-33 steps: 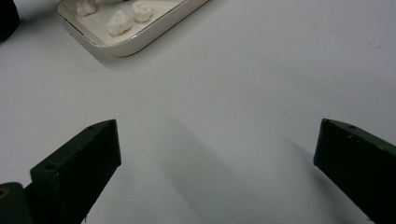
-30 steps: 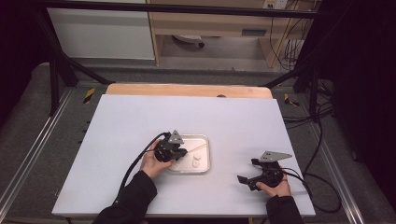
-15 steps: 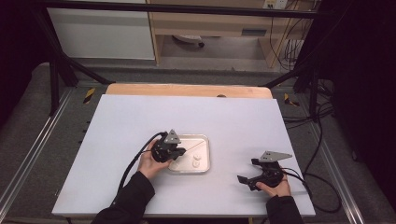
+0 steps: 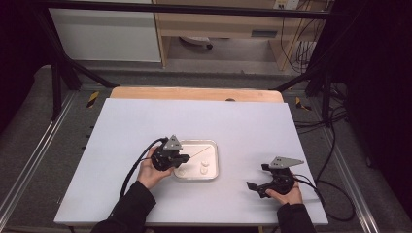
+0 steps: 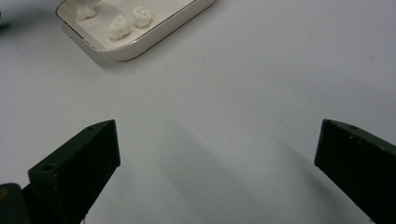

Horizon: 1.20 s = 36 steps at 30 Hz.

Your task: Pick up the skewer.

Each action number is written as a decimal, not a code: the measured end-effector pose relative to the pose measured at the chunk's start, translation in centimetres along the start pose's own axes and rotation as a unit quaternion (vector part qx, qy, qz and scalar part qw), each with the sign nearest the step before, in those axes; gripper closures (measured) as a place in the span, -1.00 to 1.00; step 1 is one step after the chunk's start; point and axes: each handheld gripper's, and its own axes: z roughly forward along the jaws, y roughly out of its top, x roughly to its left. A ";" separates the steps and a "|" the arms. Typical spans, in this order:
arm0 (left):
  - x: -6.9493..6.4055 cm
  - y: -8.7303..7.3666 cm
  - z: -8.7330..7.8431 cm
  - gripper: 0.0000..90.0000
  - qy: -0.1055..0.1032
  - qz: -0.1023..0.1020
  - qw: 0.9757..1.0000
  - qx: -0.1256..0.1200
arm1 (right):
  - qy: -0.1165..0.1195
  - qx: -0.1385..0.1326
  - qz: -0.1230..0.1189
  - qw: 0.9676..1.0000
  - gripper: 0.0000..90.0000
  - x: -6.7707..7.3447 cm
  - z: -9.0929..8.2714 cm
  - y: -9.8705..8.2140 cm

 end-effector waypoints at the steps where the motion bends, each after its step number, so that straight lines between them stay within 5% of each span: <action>1: 0.0 0.0 -0.1 0.97 -0.001 -0.001 1.000 -0.001 | -0.002 -0.002 -0.003 1.000 -0.99 0.0 0.0 0.1; 10: -0.5 -0.2 -1.0 0.97 -0.003 0.003 1.000 -0.003 | -0.029 0.008 -0.038 0.999 -0.99 1.0 0.7 1.3; 21: -0.8 -0.2 -1.6 0.97 -0.008 0.005 1.000 0.001 | -0.045 0.021 -0.113 0.992 -0.98 3.3 1.4 3.4; 36: -1.9 1.0 -1.7 0.97 -0.016 0.015 1.000 0.002 | -0.069 0.049 -0.212 0.974 -0.96 5.4 2.5 5.6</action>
